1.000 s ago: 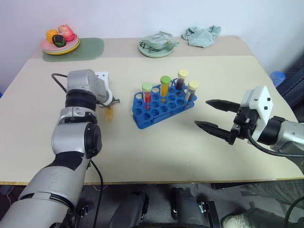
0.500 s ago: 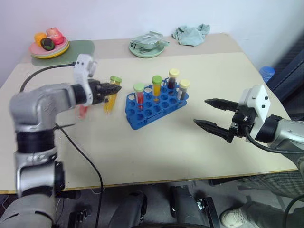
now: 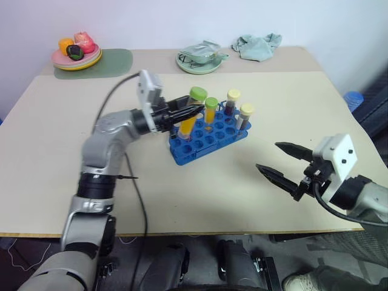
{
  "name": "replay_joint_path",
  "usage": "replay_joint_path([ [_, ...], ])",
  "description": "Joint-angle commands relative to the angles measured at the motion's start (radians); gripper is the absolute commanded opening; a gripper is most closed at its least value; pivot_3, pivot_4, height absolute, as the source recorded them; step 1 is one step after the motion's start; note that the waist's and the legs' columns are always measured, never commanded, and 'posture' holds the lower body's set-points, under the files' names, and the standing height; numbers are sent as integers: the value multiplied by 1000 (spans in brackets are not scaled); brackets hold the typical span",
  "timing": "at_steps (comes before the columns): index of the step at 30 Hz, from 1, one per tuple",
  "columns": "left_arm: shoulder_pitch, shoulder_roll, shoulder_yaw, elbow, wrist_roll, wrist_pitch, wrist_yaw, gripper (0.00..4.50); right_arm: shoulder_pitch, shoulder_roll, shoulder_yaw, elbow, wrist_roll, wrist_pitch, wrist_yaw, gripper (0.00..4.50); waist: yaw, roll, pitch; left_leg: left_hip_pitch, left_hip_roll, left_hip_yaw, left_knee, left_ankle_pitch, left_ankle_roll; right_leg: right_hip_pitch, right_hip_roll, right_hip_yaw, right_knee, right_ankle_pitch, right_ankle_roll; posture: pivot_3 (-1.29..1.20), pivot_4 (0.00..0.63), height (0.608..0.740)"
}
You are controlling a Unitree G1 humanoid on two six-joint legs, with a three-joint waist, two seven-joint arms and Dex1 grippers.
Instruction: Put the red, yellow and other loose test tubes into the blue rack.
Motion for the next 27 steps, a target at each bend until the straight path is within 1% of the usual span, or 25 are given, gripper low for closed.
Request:
replay_joint_path([
  [1, -67, -84, -16, 99, 22, -112, 9, 751, 56, 30, -66, -102, 22, 0, -73, 3714, 1, 0, 0, 0, 0, 0, 0, 0, 0, 0, 0, 1, 1, 0, 0, 0, 150, 740],
  [4, -94, -128, -23, 178, 17, -108, -11, 751, 100, 47, -91, -144, 33, -1, -117, 3714, -1, 0, 0, 1, 1, 1, 0, 0, -1, 0, 0, 1, 1, 0, 0, 0, 150, 740],
  [8, -139, -183, -23, 302, 63, -208, 20, 751, 153, 30, -106, -157, 66, -41, -167, 3714, 3, 0, -1, 1, 1, 1, 0, 0, -1, 1, 1, 2, 1, 0, 0, 0, 150, 740],
  [12, -185, -238, -11, 468, 132, -374, 114, 751, 179, 3, -86, -157, 113, -87, -242, 3714, 4, -1, -1, 1, 0, 1, 0, 0, 0, 1, 0, 2, 1, 0, 0, 0, 150, 740],
  [17, -200, -303, -16, 604, 176, -510, 141, 751, 183, -32, -61, -157, 208, -120, -351, 3714, 3, -1, -1, 1, 0, 2, 0, 0, 0, 1, 0, 2, 1, 0, 0, 0, 150, 740],
  [22, -192, -333, -24, 682, 232, -622, 190, 751, 204, -71, -61, -157, 266, -144, -414, 3714, 3, -1, -1, 1, 1, 1, 0, 0, 0, 1, 0, 2, 1, 0, 0, 0, 150, 740],
  [27, -185, -342, -35, 745, 291, -715, 244, 751, 229, -98, -64, -157, 285, -171, -438, 3714, 4, -1, -1, 2, 1, 2, 0, 0, 0, 2, 0, 2, 1, 0, 1, 0, 150, 740],
])
